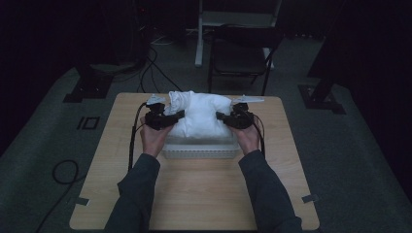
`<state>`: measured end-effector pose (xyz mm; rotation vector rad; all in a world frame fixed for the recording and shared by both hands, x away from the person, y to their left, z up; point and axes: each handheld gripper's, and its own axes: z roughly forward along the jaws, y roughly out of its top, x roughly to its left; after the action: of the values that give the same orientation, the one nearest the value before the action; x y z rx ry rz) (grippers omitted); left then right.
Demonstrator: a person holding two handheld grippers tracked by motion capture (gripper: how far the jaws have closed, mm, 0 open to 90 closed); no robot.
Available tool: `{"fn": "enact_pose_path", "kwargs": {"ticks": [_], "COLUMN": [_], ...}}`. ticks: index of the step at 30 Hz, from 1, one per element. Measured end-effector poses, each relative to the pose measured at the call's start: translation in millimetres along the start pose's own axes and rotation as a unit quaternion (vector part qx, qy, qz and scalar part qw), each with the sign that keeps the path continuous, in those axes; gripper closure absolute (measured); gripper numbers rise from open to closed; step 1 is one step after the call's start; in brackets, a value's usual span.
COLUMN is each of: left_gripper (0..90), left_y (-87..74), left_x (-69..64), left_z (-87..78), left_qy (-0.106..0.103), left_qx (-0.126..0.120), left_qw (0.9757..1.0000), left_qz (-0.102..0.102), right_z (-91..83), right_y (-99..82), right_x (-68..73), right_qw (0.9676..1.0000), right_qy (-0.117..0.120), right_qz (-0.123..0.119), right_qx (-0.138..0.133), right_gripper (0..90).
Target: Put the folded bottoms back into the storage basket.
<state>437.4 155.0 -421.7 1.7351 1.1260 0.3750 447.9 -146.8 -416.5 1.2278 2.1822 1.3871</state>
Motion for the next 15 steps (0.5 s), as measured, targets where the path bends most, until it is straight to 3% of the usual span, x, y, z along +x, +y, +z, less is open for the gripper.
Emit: {"fn": "enact_pose_path", "kwargs": {"ticks": [15], "left_gripper": [54.8], "left_y": [-6.3], "left_x": [4.4], "left_z": [17.4], "left_qy": [0.007], "left_qx": [0.012], "left_qw": [0.9999], "left_qz": [-0.008], "right_z": [11.4], "right_y": [-4.2], "right_x": [-8.6], "right_qw": [0.9998], "right_qy": [-0.010], "right_qz": [0.011], "right_qx": [0.015], "right_gripper": [70.3]}}
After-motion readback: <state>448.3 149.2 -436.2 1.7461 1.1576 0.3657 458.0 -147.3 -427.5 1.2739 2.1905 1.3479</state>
